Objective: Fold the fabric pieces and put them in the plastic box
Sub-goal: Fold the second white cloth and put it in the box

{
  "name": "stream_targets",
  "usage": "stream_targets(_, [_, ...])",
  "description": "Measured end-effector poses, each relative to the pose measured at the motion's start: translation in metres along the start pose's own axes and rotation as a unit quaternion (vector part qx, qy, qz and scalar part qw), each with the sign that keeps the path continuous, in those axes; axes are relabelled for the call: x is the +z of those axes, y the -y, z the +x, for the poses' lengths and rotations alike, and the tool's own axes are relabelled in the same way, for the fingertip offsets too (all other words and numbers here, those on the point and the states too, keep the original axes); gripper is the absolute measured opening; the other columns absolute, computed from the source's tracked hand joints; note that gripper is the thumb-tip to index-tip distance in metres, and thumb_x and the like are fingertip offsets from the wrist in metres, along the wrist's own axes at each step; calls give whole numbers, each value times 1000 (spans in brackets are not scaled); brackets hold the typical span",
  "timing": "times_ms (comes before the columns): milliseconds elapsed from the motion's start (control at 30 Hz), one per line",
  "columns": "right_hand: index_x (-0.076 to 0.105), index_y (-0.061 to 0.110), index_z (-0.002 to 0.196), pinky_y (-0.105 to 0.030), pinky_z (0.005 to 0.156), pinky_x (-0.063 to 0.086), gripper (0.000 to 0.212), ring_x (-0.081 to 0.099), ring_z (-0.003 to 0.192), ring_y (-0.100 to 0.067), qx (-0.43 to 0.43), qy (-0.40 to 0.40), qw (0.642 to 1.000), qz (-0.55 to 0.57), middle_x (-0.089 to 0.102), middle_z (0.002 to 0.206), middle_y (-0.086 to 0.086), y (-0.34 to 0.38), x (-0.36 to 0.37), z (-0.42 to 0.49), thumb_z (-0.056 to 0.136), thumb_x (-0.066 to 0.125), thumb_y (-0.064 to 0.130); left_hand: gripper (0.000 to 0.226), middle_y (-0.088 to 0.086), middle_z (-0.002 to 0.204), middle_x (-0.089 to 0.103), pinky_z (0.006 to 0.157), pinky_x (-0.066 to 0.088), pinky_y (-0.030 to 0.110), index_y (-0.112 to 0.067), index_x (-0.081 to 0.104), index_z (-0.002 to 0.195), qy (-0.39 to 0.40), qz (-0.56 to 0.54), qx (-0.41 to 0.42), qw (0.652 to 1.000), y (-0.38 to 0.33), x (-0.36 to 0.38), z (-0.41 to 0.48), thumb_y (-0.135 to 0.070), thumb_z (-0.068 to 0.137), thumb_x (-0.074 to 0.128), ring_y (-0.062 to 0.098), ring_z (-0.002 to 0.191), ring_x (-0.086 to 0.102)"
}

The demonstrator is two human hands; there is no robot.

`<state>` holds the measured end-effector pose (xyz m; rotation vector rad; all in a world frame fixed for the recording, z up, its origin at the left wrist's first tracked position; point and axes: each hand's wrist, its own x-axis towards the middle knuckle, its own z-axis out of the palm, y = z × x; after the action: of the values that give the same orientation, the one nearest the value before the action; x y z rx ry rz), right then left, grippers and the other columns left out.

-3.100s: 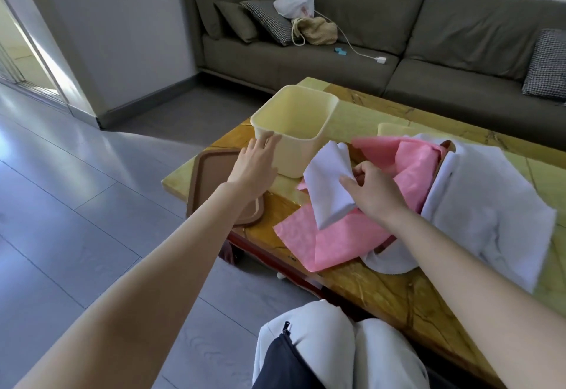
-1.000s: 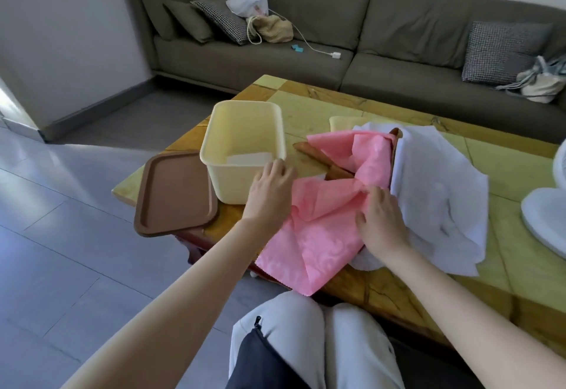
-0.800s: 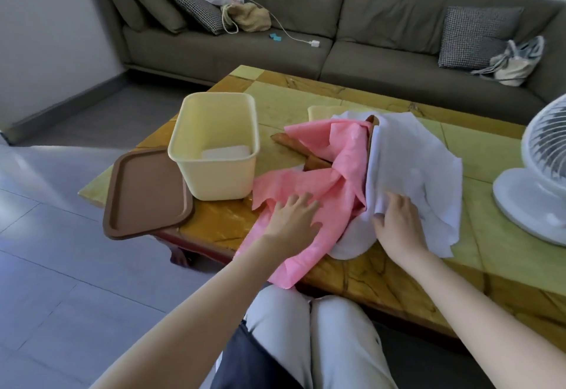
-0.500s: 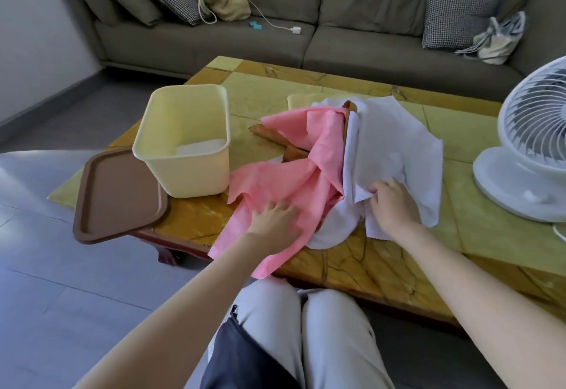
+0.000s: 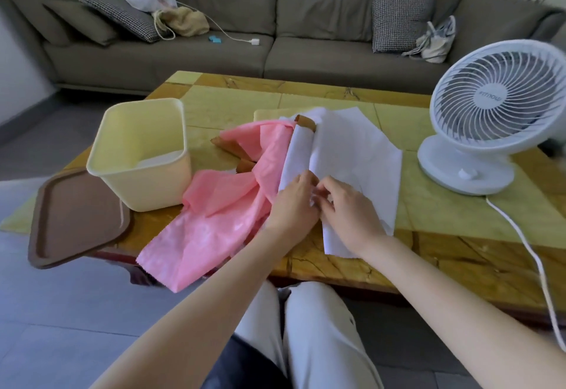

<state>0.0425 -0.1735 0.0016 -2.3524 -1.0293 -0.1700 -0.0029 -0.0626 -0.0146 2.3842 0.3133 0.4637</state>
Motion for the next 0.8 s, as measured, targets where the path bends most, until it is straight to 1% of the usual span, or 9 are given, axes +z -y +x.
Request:
stream_targets(100, [58, 17, 102, -26, 69, 44, 11, 59, 92, -14, -18, 13, 999, 33, 65, 101, 4, -9, -3, -16, 96, 49, 19, 14, 3, 92, 57, 66, 42, 35, -11, 53, 92, 1, 56, 48, 997, 3, -2, -7, -2, 82, 49, 26, 83, 56])
stream_targets(167, [56, 16, 110, -26, 77, 47, 16, 59, 100, -14, 3, 32, 999, 29, 63, 111, 4, -24, 0, -23, 97, 47, 18, 19, 6, 100, 58, 72, 43, 36, -12, 59, 101, -1, 122, 33, 992, 17, -8, -10, -5, 87, 49, 27, 91, 56])
stream_targets(233, [51, 15, 120, -27, 85, 45, 24, 55, 110, -16, 56, 82, 995, -2, 56, 124, 3, -46, 3, -30, 97, 45, 15, 26, 6, 110, 53, 83, 37, 34, -16, 60, 109, 46, 238, -21, 970, 36, -16, -14, -7, 91, 44, 28, 105, 49])
stream_targets(333, [45, 16, 129, -24, 83, 40, 33, 50, 116, -18, 123, 157, 979, -40, 47, 134, -1, -79, 6, -42, 96, 43, 12, 34, 7, 118, 42, 91, 31, 34, -19, 56, 117, 70, 347, -55, 934, 48, -19, -23, -8, 87, 44, 28, 113, 37])
stream_targets(433, [37, 15, 137, -29, 91, 43, 42, 46, 121, -21, 151, 178, 971, -44, 42, 137, -5, -95, 8, -49, 96, 46, 15, 45, 5, 123, 38, 93, 29, 33, -21, 49, 124, 41, 335, 22, 941, 35, -8, -24, -12, 80, 52, 26, 114, 35])
stream_targets(533, [31, 17, 140, -32, 96, 43, 53, 43, 123, -21, 131, 174, 975, -31, 38, 139, -4, -90, 14, -46, 93, 54, 21, 45, 3, 133, 35, 94, 27, 33, -24, 49, 124, 65, 353, 75, 930, 24, 4, -20, -15, 80, 56, 25, 120, 33])
stream_targets(633, [31, 20, 140, -30, 94, 42, 60, 43, 123, -20, 76, 174, 981, -38, 37, 142, -1, -76, 20, -39, 89, 60, 33, 30, -3, 122, 46, 91, 25, 31, -25, 56, 113, 75, 354, 64, 930, 23, 8, -16, -14, 87, 47, 21, 115, 37])
stream_targets(733, [24, 18, 145, -32, 101, 38, 72, 38, 130, -23, 32, 159, 987, -16, 32, 146, -5, -51, 27, -37, 88, 56, 48, 26, -6, 110, 57, 88, 25, 29, -23, 57, 111, 37, 310, 70, 947, 18, 6, -14, -14, 90, 46, 20, 107, 44])
stream_targets(800, [30, 16, 143, -32, 101, 38, 66, 39, 129, -24, -24, 116, 992, -46, 37, 143, -6, -36, 31, -34, 90, 54, 48, 23, -6, 103, 62, 86, 26, 27, -21, 58, 108, 12, 271, 87, 959, 12, 5, -12, -12, 89, 49, 18, 100, 48])
